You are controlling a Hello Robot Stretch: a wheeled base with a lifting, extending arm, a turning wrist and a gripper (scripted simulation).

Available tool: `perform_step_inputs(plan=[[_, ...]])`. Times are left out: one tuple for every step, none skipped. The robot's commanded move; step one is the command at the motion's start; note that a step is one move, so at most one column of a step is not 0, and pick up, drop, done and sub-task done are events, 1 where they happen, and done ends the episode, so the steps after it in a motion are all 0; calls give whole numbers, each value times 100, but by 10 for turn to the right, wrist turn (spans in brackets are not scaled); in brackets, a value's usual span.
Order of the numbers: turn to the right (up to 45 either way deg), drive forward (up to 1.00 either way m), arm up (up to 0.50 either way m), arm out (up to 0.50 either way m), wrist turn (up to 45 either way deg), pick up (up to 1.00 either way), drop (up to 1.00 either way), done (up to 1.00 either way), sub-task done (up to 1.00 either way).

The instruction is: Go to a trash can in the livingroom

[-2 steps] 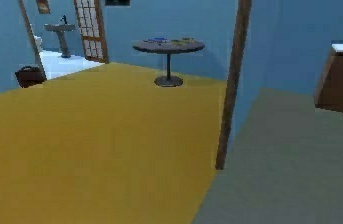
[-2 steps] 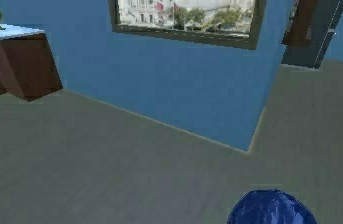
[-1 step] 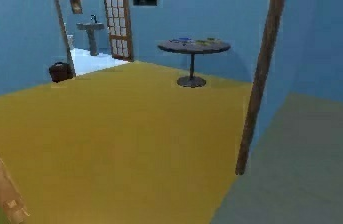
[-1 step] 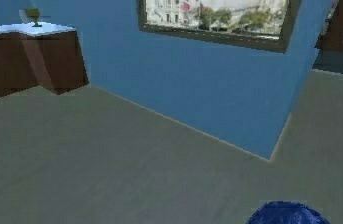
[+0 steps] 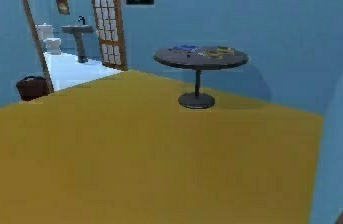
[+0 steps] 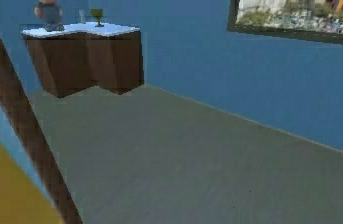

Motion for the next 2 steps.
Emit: perform_step_inputs(plan=[[-90, 0, 0, 0, 0, 0, 0, 0, 0], [0, 20, 0, 0, 0, 0, 0, 0, 0]])
